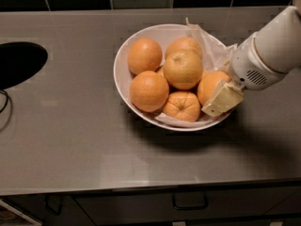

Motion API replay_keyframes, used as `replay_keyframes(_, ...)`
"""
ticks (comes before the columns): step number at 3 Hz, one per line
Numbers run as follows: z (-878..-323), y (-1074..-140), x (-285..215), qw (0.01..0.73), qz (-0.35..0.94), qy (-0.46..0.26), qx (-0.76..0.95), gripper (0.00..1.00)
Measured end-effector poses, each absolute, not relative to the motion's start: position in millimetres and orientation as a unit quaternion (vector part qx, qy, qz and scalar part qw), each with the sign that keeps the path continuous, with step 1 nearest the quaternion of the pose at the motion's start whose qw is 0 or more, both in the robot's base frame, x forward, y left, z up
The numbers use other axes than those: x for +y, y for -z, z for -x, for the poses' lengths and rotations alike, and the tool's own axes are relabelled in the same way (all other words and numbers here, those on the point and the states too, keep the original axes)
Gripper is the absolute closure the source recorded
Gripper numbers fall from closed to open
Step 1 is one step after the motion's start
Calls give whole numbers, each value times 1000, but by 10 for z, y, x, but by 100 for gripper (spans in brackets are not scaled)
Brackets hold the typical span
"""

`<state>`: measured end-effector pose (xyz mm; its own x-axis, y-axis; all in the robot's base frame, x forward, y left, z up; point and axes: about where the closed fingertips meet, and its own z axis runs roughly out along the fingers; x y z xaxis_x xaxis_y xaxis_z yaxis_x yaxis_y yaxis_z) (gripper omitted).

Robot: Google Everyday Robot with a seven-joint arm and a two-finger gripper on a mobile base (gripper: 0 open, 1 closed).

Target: Pick orange from white bowl

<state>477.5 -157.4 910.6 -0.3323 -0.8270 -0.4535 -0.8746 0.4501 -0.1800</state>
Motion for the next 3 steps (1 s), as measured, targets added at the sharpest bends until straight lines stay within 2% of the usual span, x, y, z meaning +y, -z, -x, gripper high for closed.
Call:
replay_keyframes(1, -4775, -9107, -1574, 248, 522, -48, 815, 96)
replay_keyframes(2, -4708, -9309, -1578, 264, 526, -53, 807, 100)
replay_keyframes(3, -4624, -9594, -1600, 286, 532, -51, 795, 100)
